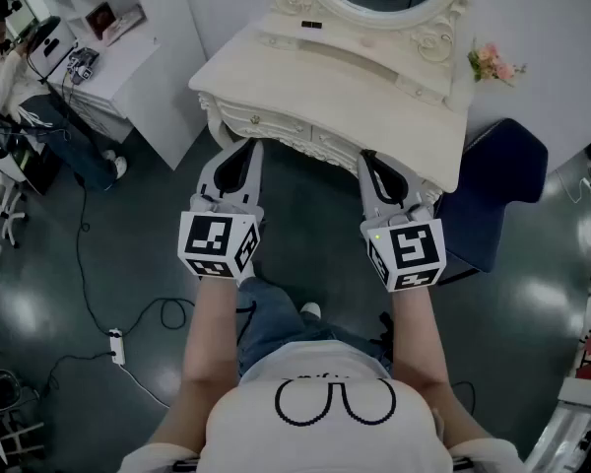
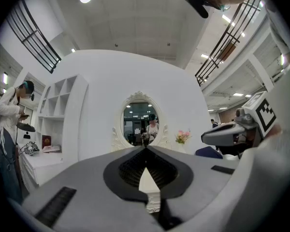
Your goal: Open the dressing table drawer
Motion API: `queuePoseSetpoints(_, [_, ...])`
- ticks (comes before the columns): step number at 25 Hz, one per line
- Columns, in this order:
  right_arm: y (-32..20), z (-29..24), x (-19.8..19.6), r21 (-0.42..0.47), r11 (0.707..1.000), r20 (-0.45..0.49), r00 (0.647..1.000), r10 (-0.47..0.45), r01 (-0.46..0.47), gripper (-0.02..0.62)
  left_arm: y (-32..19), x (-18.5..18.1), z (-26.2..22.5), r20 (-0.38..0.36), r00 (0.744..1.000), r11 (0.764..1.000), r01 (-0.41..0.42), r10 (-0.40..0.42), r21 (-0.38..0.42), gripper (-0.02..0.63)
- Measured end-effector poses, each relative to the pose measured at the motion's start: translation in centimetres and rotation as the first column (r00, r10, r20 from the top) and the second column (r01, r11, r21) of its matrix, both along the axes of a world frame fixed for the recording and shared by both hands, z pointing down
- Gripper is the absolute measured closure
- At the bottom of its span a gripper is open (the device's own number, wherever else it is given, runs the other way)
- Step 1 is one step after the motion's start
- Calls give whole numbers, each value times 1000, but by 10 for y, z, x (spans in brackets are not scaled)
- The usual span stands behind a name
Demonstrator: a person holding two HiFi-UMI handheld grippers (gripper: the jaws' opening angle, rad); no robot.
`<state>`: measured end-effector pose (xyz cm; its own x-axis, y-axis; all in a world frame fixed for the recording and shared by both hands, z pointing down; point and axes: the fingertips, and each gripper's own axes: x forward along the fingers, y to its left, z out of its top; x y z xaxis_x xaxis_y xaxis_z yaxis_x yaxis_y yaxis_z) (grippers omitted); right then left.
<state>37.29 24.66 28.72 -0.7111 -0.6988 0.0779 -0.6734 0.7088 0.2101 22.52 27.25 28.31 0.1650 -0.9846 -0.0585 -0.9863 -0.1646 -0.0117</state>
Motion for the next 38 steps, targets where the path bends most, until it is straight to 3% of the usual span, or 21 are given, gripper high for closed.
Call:
queuePoseSetpoints(8, [-16, 8, -6, -11, 1000, 34, 999, 13, -13, 597, -12, -5, 4, 16, 1000, 1000, -4, 4, -3, 607])
queuePoseSetpoints(12, [-30, 7, -17, -8, 1000, 66, 998, 4, -3, 597, -28, -22, 6, -1, 1000, 1000, 17, -17, 0, 607])
queuePoseSetpoints(19, [-79, 12, -57, -12, 1000, 32, 999, -8, 8, 597, -77, -61, 14, -32, 999, 1000, 25, -25, 4, 607])
queuePoseSetpoints(24, [-129, 10, -101, -25, 1000, 18, 1000, -12, 12, 597, -123, -104, 13, -31, 999, 1000, 21, -22, -10, 607])
queuePoseSetpoints(29, [-176, 9, -154, -40, 999, 1, 1000, -1, 2, 597, -171, -172, 6, -60, 997, 999, 43, -44, -13, 607])
queuePoseSetpoints(38, [-253, 19, -258, -75, 997, -15, 999, 32, -34, 597, -249, -268, 13, -60, 998, 999, -6, 4, -38, 607])
